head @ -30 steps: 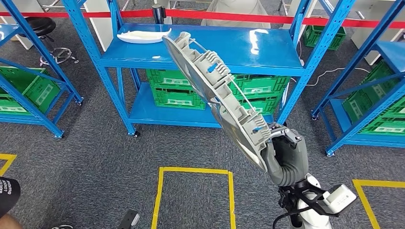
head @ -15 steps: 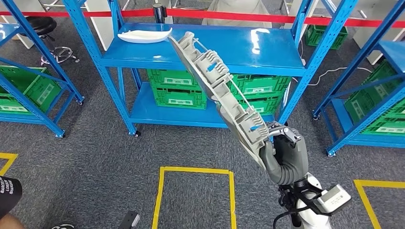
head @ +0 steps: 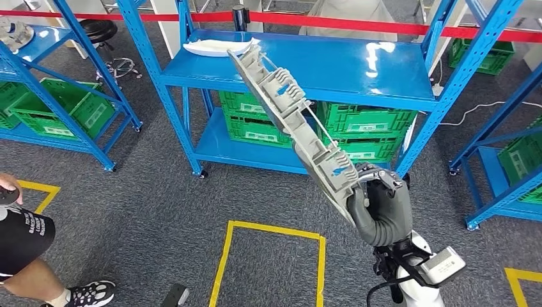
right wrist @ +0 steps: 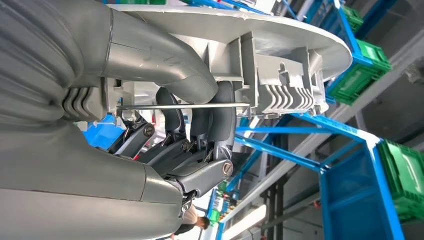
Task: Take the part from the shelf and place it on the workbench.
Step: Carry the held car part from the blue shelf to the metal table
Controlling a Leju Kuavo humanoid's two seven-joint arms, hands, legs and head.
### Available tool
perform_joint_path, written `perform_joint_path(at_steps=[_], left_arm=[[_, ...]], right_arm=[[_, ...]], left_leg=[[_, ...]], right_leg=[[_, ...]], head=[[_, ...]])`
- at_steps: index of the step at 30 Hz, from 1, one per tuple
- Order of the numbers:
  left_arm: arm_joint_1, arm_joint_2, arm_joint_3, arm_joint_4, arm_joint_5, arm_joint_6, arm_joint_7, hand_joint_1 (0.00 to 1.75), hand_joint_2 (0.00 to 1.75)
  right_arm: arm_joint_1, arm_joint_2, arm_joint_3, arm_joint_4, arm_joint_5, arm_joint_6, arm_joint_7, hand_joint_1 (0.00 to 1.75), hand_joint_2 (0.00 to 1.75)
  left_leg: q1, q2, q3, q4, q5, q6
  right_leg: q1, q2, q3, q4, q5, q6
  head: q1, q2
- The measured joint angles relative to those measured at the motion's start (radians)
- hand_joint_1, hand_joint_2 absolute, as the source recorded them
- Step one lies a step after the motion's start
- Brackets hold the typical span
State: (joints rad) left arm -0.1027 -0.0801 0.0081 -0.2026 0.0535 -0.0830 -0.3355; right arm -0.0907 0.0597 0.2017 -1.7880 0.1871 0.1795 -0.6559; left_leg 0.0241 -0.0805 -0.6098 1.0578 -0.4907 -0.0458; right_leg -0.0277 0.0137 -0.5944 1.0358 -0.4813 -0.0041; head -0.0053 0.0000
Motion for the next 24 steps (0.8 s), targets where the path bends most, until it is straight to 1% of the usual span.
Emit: perform_joint_path(at_steps=[1,2,3,4,5,6,7,8,9,10,11,13,14,15,16,17,18,19,20,21,22,23,24], left_arm=[[-0.001,0.0,0.0,0.0,0.0,0.0,0.0,0.0,1.75],[-0.002,0.0,0.0,0.0,0.0,0.0,0.001,0.0,1.75],[-0.003,0.0,0.001,0.0,0.0,0.0,0.001,0.0,1.75],[-0.003,0.0,0.001,0.0,0.0,0.0,0.001,0.0,1.75],[-0.001,0.0,0.002,0.001,-0.001,-0.001,0.002,0.0,1.75],[0.0,0.0,0.003,0.001,-0.001,-0.001,0.002,0.0,1.75],[0.001,0.001,0.004,0.001,-0.001,-0.001,0.003,0.0,1.75],[0.0,0.001,0.005,0.0,-0.001,-0.001,0.003,0.0,1.75],[-0.002,0.001,0.005,0.0,-0.001,-0.001,0.002,0.0,1.75],[-0.004,0.001,0.006,0.0,-0.001,-0.001,0.002,0.0,1.75],[-0.005,0.0,0.006,0.0,-0.001,-0.001,0.002,0.0,1.75],[-0.003,0.0,0.006,0.0,-0.001,-0.001,0.002,0.0,1.75],[-0.001,0.0,0.007,0.0,-0.001,-0.001,0.002,0.0,1.75],[0.0,0.0,0.007,0.0,-0.001,-0.001,0.003,0.0,1.75],[-0.001,0.0,0.007,0.0,-0.001,-0.001,0.003,0.0,1.75],[-0.002,0.0,0.007,0.0,-0.001,-0.001,0.003,0.0,1.75],[-0.003,0.0,0.007,0.0,-0.001,-0.001,0.003,0.0,1.75],[-0.004,0.0,0.007,0.0,-0.001,-0.001,0.003,0.0,1.75],[-0.003,-0.001,0.007,0.001,-0.001,-0.001,0.003,0.0,1.75],[-0.001,-0.001,0.007,0.001,-0.002,-0.001,0.004,0.0,1.75],[0.0,-0.001,0.007,0.001,-0.003,-0.001,0.004,0.0,1.75],[0.001,-0.001,0.007,0.001,-0.004,-0.001,0.004,0.0,1.75],[0.0,-0.001,0.007,0.001,-0.005,-0.001,0.004,0.0,1.75]], right_arm=[[0.0,0.0,0.002,0.0,0.001,-0.004,-0.001,1.75,1.75],[0.0,-0.001,0.003,0.0,0.003,-0.007,-0.002,1.75,1.75],[0.001,-0.002,0.003,0.001,0.004,-0.009,-0.003,1.75,1.75],[0.001,-0.002,0.004,0.003,0.006,-0.01,-0.004,1.75,1.75],[0.002,-0.003,0.004,0.005,0.006,-0.011,-0.004,1.75,1.75],[0.002,-0.003,0.005,0.007,0.007,-0.012,-0.004,1.75,1.75],[0.002,-0.003,0.007,0.008,0.007,-0.012,-0.004,1.75,1.75],[0.002,-0.004,0.008,0.009,0.007,-0.012,-0.004,1.75,1.75],[0.001,-0.004,0.01,0.01,0.008,-0.012,-0.005,1.75,1.75],[0.001,-0.004,0.011,0.01,0.008,-0.012,-0.005,1.75,1.75],[-0.001,-0.005,0.012,0.01,0.008,-0.012,-0.006,1.75,1.75],[-0.003,-0.005,0.013,0.01,0.008,-0.012,-0.007,1.75,1.75],[-0.005,-0.005,0.014,0.011,0.008,-0.013,-0.007,1.75,1.75],[-0.006,-0.005,0.014,0.011,0.009,-0.015,-0.008,1.75,1.75],[-0.007,-0.006,0.015,0.012,0.009,-0.018,-0.009,1.75,1.75],[-0.007,-0.007,0.015,0.013,0.01,-0.021,-0.011,1.75,1.75],[-0.006,-0.008,0.015,0.015,0.011,-0.024,-0.012,1.75,1.75],[-0.004,-0.01,0.016,0.017,0.011,-0.027,-0.013,1.75,1.75],[-0.001,-0.011,0.016,0.019,0.013,-0.028,-0.014,1.75,1.75],[0.002,-0.012,0.016,0.02,0.014,-0.03,-0.014,1.75,1.75],[0.003,-0.012,0.016,0.021,0.014,-0.033,-0.014,1.75,1.75],[0.004,-0.013,0.016,0.022,0.015,-0.035,-0.014,1.75,1.75],[0.005,-0.013,0.016,0.022,0.015,-0.038,-0.015,1.75,1.75]], left_leg=[[-0.001,0.024,-0.022,0.044,-0.022,-0.003],[-0.003,0.049,-0.053,0.107,-0.051,-0.004],[-0.003,0.062,-0.089,0.176,-0.078,-0.005],[-0.003,0.068,-0.118,0.229,-0.093,-0.006],[-0.003,0.071,-0.13,0.25,-0.089,-0.005],[-0.003,0.074,-0.122,0.228,-0.066,-0.004],[-0.004,0.084,-0.096,0.172,-0.03,-0.001],[-0.007,0.109,-0.062,0.1,0.003,0.004],[-0.012,0.13,-0.033,0.04,0.026,0.011],[-0.016,0.145,-0.016,0.001,0.037,0.018],[-0.02,0.151,-0.01,-0.014,0.037,0.026],[-0.021,0.127,-0.012,-0.016,0.037,0.039],[-0.02,0.115,-0.011,-0.019,0.038,0.044],[-0.018,0.103,-0.009,-0.021,0.039,0.05],[-0.015,0.091,-0.008,-0.023,0.041,0.055],[-0.014,0.079,-0.008,-0.024,0.042,0.059],[-0.014,0.067,-0.009,-0.024,0.042,0.061],[-0.014,0.052,-0.009,-0.023,0.042,0.063],[-0.015,0.037,-0.009,-0.023,0.042,0.063],[-0.015,0.022,-0.009,-0.022,0.042,0.063],[-0.015,0.007,-0.009,-0.02,0.041,0.062],[-0.014,-0.007,-0.009,-0.018,0.041,0.061],[-0.015,-0.02,-0.011,-0.015,0.04,0.057]], right_leg=[[0.0,-0.011,0.003,-0.002,-0.001,-0.007],[0.002,-0.022,0.005,-0.002,-0.004,-0.012],[0.005,-0.034,0.007,-0.002,-0.006,-0.016],[0.007,-0.045,0.01,-0.002,-0.008,-0.018],[0.008,-0.056,0.013,-0.002,-0.011,-0.019],[0.009,-0.067,0.016,-0.001,-0.014,-0.018],[0.01,-0.078,0.021,-0.001,-0.018,-0.016],[0.011,-0.088,0.027,-0.001,-0.022,-0.013],[0.014,-0.098,0.031,0.0,-0.026,-0.008],[0.017,-0.107,0.034,0.0,-0.03,-0.003],[0.02,-0.116,0.037,-0.001,-0.032,0.003],[0.022,-0.135,0.043,-0.003,-0.037,0.016],[0.02,-0.13,0.044,0.0,-0.043,0.022],[0.017,-0.111,0.039,0.018,-0.056,0.028],[0.015,-0.084,0.022,0.055,-0.077,0.033],[0.013,-0.053,-0.006,0.112,-0.104,0.035],[0.014,-0.033,-0.041,0.177,-0.13,0.036],[0.014,-0.024,-0.073,0.232,-0.146,0.036],[0.014,-0.02,-0.093,0.259,-0.144,0.035],[0.014,-0.018,-0.097,0.251,-0.125,0.033],[0.013,-0.012,-0.083,0.208,-0.09,0.031],[0.012,0.004,-0.058,0.143,-0.053,0.027],[0.011,0.028,-0.032,0.082,-0.027,0.024]], head=[[-0.004,0.0],[-0.008,0.0],[-0.011,0.0],[-0.011,0.0],[-0.012,0.0],[-0.012,0.0],[-0.013,0.0],[-0.013,0.0],[-0.014,0.0],[-0.014,0.0],[-0.013,0.0],[-0.012,0.0],[-0.012,0.0],[-0.011,0.0],[-0.009,0.0],[-0.006,0.0],[-0.005,0.0],[-0.004,0.0],[-0.003,0.0],[-0.002,0.0],[-0.001,0.0],[0.0,0.0],[0.001,0.0]])
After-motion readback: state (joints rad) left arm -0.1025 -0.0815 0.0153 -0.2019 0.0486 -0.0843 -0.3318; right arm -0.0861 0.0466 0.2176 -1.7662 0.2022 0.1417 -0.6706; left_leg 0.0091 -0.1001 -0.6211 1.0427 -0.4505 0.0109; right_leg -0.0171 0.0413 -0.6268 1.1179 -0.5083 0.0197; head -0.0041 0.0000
